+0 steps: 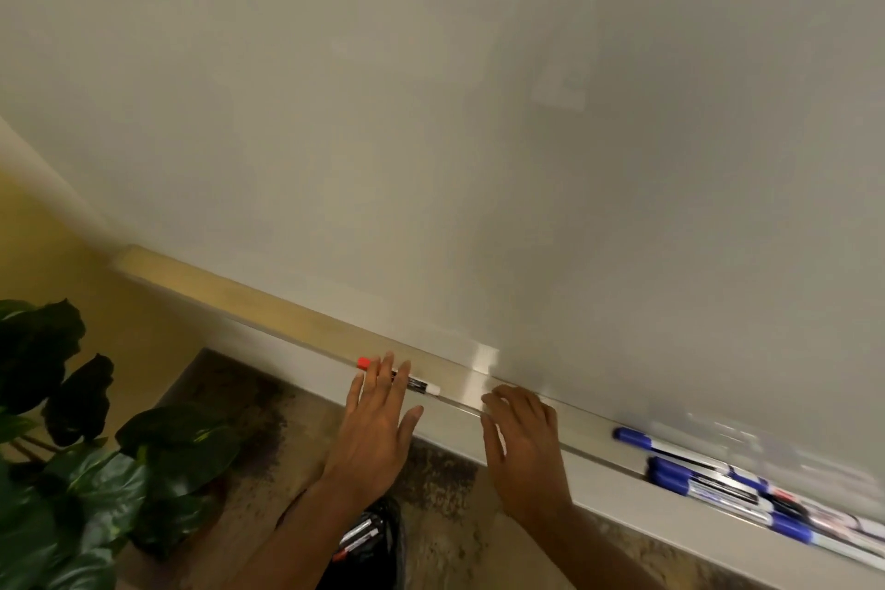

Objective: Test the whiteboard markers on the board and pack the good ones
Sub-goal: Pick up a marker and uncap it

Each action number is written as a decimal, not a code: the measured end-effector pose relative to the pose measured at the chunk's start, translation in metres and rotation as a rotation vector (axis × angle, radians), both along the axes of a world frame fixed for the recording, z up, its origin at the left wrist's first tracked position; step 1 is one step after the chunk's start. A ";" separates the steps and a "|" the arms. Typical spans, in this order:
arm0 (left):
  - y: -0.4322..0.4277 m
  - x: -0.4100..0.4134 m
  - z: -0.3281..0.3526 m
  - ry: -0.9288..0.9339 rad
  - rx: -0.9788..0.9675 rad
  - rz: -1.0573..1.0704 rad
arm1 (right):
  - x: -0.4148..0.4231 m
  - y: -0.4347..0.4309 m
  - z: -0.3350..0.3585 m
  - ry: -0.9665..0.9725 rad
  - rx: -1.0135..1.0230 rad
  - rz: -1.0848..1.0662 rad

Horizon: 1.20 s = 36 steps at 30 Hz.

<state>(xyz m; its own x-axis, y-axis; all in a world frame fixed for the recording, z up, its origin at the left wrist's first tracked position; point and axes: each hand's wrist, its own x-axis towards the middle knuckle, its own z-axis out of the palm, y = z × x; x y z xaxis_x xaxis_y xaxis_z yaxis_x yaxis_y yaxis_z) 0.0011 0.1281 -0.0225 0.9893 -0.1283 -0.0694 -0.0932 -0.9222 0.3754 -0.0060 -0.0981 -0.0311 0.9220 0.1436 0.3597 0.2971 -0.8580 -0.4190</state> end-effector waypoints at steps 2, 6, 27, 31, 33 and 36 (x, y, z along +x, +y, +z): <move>-0.023 -0.008 0.006 0.015 -0.018 -0.007 | -0.013 -0.027 0.000 -0.001 -0.016 -0.023; -0.068 -0.021 0.013 0.013 -0.036 -0.020 | -0.032 -0.075 0.006 0.021 -0.063 -0.085; -0.209 -0.036 0.019 0.095 0.060 -0.168 | -0.031 -0.173 0.010 0.181 -0.251 -0.166; -0.216 -0.037 0.019 0.117 0.056 -0.158 | -0.025 -0.175 0.004 0.181 -0.242 -0.137; -0.218 -0.037 0.018 0.115 0.069 -0.159 | -0.024 -0.176 0.001 0.177 -0.253 -0.108; -0.217 -0.037 0.014 0.106 0.037 -0.159 | -0.021 -0.178 -0.003 0.168 -0.256 -0.078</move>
